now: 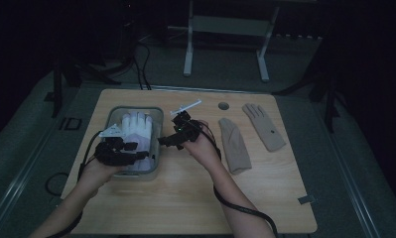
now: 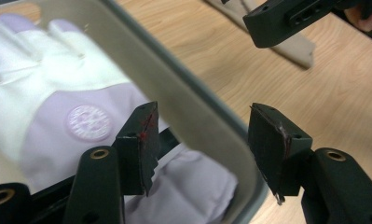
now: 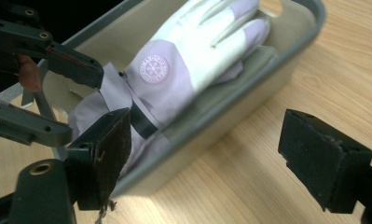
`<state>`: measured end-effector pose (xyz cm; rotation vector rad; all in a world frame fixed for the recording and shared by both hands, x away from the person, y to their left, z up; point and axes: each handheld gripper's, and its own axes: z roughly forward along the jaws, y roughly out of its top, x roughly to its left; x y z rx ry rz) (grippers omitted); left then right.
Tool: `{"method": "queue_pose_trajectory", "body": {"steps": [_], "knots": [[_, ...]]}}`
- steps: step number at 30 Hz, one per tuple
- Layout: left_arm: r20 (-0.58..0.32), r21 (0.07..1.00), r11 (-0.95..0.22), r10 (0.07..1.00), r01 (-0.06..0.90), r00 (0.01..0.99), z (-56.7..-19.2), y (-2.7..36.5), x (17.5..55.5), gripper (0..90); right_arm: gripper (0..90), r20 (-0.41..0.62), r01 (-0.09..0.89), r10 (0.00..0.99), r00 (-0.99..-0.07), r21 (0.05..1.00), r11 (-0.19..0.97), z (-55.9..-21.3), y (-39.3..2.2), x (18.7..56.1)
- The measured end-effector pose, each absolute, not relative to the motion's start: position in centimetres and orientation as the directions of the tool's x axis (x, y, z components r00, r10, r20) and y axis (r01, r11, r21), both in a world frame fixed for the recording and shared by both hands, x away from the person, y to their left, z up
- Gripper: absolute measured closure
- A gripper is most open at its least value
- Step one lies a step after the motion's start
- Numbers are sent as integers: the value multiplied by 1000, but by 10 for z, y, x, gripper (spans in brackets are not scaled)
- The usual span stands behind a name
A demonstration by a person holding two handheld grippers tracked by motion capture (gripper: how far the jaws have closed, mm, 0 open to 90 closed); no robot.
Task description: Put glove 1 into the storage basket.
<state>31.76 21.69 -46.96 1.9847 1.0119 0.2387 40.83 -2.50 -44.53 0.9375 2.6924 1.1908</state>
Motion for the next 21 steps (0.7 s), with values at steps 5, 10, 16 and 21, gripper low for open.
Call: {"method": "queue_pose_trajectory", "body": {"steps": [5,10,16,21], "knots": [[-205,786,-295,705,543,679,-468,203,313,440,172,184,515,567,-803,692,506,-447,-45,405],[-193,795,-309,686,521,701,-467,189,310,440,170,181,526,589,-788,694,491,-449,-66,403],[-208,809,-318,632,495,746,-468,172,305,439,158,173,529,603,-778,697,483,-450,-87,401],[-209,828,-317,589,461,780,-465,157,299,335,155,156,534,627,-763,699,475,-451,-112,397]]}}
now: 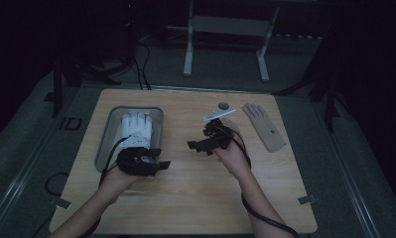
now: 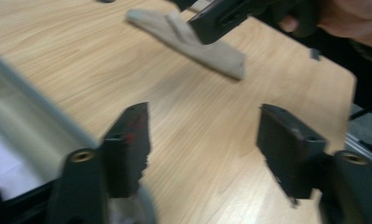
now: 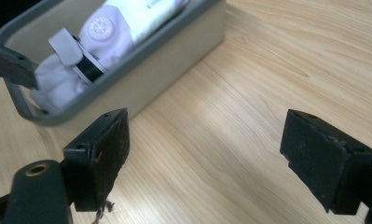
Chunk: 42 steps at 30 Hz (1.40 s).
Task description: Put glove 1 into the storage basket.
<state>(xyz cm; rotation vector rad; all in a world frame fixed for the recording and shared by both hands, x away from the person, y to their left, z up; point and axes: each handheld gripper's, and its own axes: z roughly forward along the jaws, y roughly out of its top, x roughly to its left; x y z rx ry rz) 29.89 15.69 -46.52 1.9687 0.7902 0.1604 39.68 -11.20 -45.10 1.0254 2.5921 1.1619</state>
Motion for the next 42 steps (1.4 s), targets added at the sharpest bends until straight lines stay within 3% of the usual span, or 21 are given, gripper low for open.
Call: {"method": "queue_pose_trajectory", "body": {"steps": [8,19,31,36,37,39,42], "knots": [[-195,846,-318,560,427,805,-464,133,290,147,151,154,550,653,-742,696,462,-452,-140,390],[-147,848,-361,543,388,827,-502,96,281,128,150,190,571,669,-718,711,411,-459,-176,386],[-86,859,-387,539,336,838,-545,83,276,129,142,186,596,729,-659,720,355,-480,-226,393],[-88,861,-381,542,337,836,-557,84,274,128,109,92,574,764,-639,717,394,-500,-237,396],[-82,860,-384,546,336,834,-559,84,274,128,116,91,576,760,-644,711,403,-503,-237,397],[-70,854,-396,553,336,830,-562,84,272,128,235,65,566,768,-637,715,409,-508,-239,398],[-73,857,-388,559,338,826,-566,86,270,128,316,48,560,781,-623,724,402,-513,-243,403]]}}
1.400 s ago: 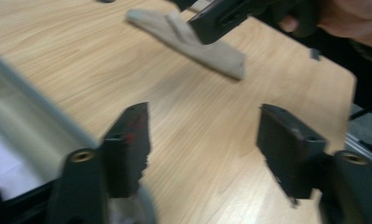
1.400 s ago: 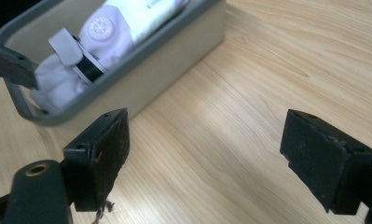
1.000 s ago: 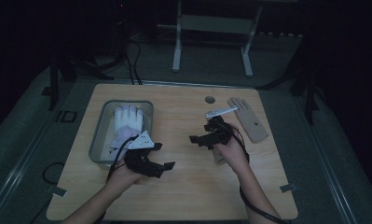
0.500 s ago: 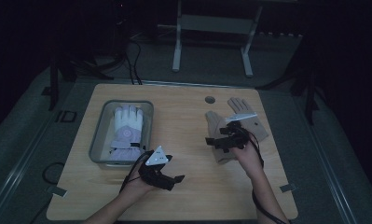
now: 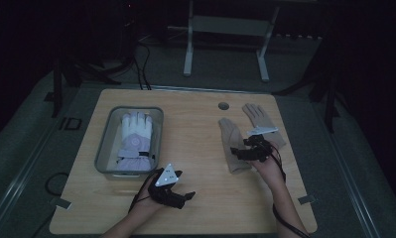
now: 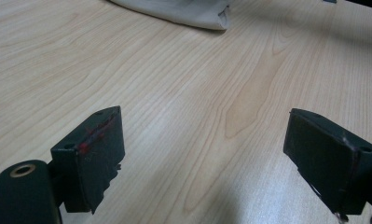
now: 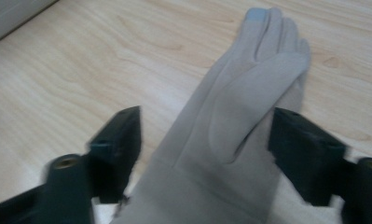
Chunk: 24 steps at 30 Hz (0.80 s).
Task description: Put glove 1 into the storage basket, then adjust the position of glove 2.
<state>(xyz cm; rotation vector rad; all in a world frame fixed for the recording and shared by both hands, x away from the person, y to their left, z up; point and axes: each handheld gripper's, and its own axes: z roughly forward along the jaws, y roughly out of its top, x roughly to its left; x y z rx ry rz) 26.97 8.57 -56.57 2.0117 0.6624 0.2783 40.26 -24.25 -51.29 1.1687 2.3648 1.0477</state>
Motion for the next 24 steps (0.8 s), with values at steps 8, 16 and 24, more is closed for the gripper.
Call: {"method": "queue_pose_trajectory", "body": {"steps": [8,16,24], "knots": [[-71,867,-368,576,336,814,-567,91,266,116,348,21,579,803,-596,704,411,-526,-240,429],[-71,876,-346,596,336,800,-567,92,264,27,309,-18,617,821,-570,651,442,-543,-229,450],[-74,877,-343,593,335,802,-568,91,261,27,409,-63,609,829,-556,647,458,-550,-221,451]]}}
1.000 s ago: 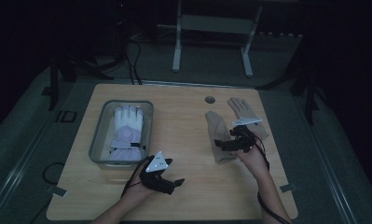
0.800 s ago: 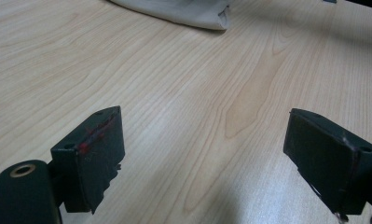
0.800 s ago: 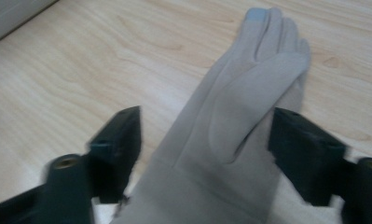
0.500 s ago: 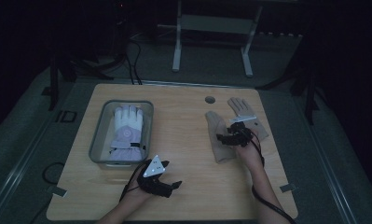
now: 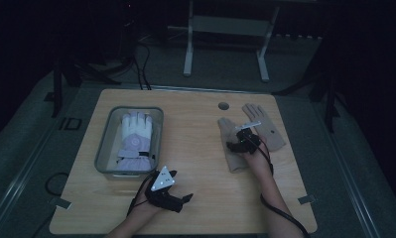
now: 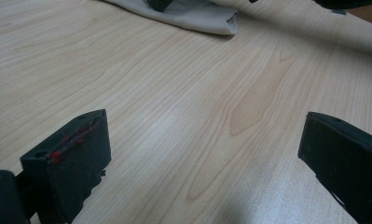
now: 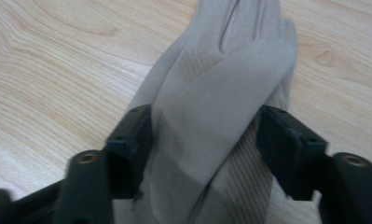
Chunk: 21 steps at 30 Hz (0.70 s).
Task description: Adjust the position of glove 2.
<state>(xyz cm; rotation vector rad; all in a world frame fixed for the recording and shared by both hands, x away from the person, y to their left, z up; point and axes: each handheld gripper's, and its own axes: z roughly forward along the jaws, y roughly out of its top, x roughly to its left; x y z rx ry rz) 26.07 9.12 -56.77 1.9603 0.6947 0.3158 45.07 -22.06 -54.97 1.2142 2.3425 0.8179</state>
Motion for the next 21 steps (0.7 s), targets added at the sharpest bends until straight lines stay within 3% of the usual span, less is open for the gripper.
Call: {"method": "queue_pose_trajectory", "body": {"steps": [1,3,6,12,21], "knots": [[-74,877,-343,593,335,802,-568,91,261,27,409,-63,609,829,-556,647,458,-550,-221,451],[-75,879,-342,588,332,805,-568,90,260,27,634,-75,603,823,-563,643,472,-548,-217,446],[-74,887,-327,597,326,799,-568,91,258,27,784,-75,621,838,-540,637,457,-547,-213,443],[-89,900,-286,618,329,781,-568,93,257,27,811,52,650,854,-518,672,354,-530,-204,434],[-83,906,-276,629,321,773,-568,94,255,27,810,114,609,873,-475,758,232,-481,-172,400]]}}
